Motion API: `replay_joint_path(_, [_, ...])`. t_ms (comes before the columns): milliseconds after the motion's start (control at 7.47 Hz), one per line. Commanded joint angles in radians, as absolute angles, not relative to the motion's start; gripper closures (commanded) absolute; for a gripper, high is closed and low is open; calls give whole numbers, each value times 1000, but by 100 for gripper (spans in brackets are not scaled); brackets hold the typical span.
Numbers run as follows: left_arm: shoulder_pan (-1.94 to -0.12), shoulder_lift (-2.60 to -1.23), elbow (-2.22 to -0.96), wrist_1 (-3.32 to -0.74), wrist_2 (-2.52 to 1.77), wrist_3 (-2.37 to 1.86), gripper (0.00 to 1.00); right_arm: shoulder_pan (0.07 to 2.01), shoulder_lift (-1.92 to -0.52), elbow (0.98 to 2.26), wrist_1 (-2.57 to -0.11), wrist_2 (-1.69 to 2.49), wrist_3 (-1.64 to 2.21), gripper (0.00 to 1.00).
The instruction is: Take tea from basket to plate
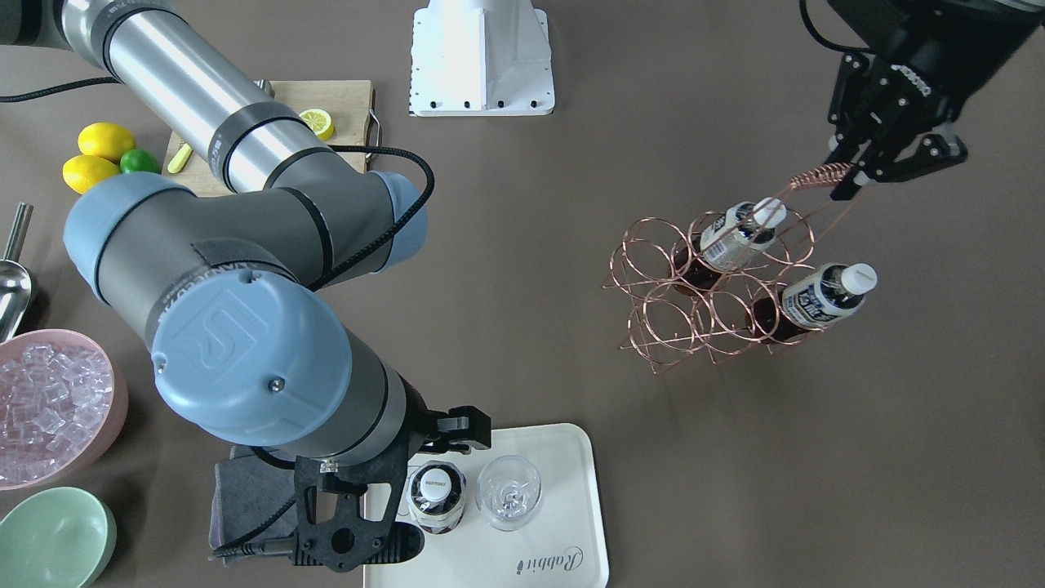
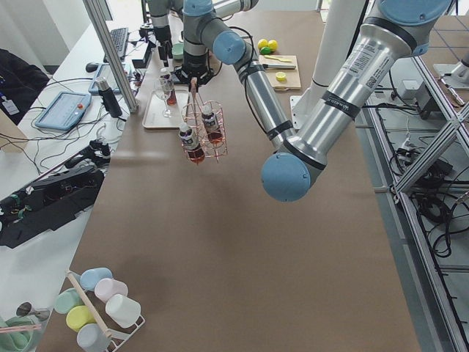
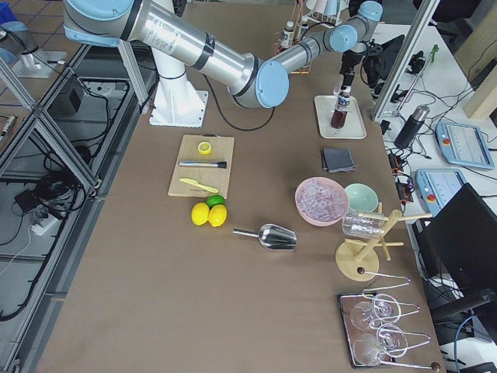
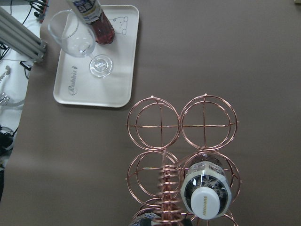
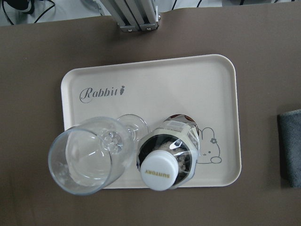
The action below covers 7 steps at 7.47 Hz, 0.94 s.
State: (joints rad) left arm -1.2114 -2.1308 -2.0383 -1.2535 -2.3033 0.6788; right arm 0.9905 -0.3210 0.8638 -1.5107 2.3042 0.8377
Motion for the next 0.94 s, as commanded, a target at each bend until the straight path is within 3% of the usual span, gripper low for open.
replay_joint_path(0, [-1351,-2138,-1848,-1291,-2303,829,100,1017,-487,1215,-1740,2309,766,0])
replay_joint_path(402, [-1405,-2169,-1624,-1543,-2293,883,100,1106,-695,1539,-2004,2309,502,0])
replay_joint_path(669, [-1413,-2215,-1511,-1621,-2281,888,100,1178,-980,1820,-2080,2309,354,0])
replay_joint_path(803, [-1413,-2239,-1464,-1665,-2246,890,100,1234,-1114,1891,-2079,2309,294,0])
